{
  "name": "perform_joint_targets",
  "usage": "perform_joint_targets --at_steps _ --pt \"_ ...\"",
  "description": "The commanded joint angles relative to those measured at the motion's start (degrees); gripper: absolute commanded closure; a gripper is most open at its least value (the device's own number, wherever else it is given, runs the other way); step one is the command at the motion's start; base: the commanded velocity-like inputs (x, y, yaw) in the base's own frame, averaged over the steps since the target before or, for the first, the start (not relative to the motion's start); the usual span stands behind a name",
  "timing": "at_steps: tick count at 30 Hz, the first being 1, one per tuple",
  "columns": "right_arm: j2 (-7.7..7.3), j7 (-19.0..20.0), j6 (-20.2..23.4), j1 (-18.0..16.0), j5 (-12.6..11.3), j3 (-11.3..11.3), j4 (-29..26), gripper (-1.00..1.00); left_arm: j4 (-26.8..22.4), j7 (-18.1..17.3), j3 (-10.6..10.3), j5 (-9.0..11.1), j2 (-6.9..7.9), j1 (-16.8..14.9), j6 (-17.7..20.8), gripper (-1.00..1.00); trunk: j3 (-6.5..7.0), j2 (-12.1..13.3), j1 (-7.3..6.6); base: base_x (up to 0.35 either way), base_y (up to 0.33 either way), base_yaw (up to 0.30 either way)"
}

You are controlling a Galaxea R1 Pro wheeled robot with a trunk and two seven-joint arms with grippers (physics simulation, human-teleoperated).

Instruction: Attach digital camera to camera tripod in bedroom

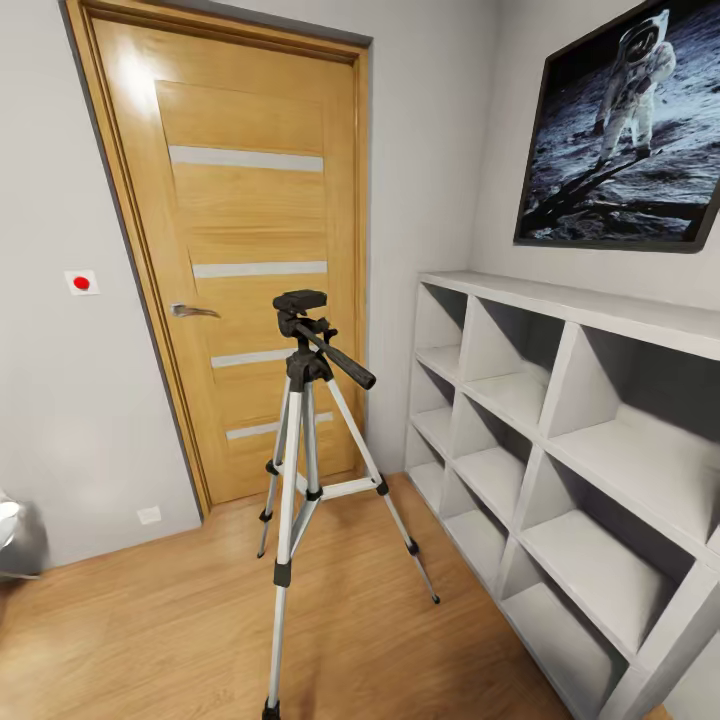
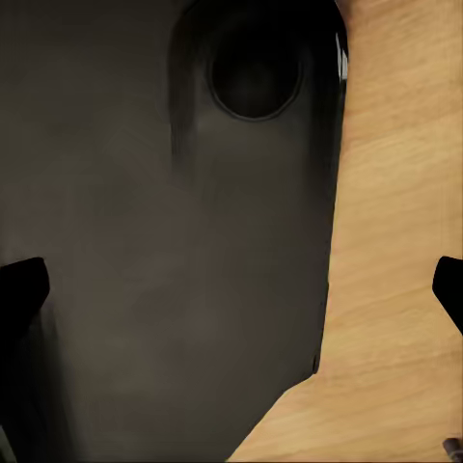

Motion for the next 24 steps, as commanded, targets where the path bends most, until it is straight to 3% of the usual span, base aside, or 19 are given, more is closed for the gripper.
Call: perform_joint_targets --at_steps 1,10,20,24 --pt "0.00 0.0 0.0 0.0 0.0 0.0 0.0 -1.00 0.0 0.0 0.0 0.0 0.00 0.0 0.0 -1.00 -0.03 0.0 0.00 0.000 0.000 0.000" --pt "-2.90 0.1 -2.1 -0.6 0.1 0.1 -0.4 -1.00 -1.8 -0.2 0.0 0.1 -0.36 0.6 -0.2 -1.00 -0.03 0.0 0.00 0.000 0.000 0.000" --pt "-3.08 -0.1 -5.3 -0.6 0.1 0.1 -0.5 -1.00 -2.3 -0.3 0.0 0.2 -0.30 0.7 0.4 -1.00 -0.03 0.0 0.00 0.000 0.000 0.000" --pt "-3.08 -0.2 -6.6 -0.6 0.1 0.1 -0.5 -1.00 -2.3 -0.3 0.1 0.2 -0.10 0.8 0.5 -1.00 -0.03 0.0 0.00 0.000 0.000 0.252"
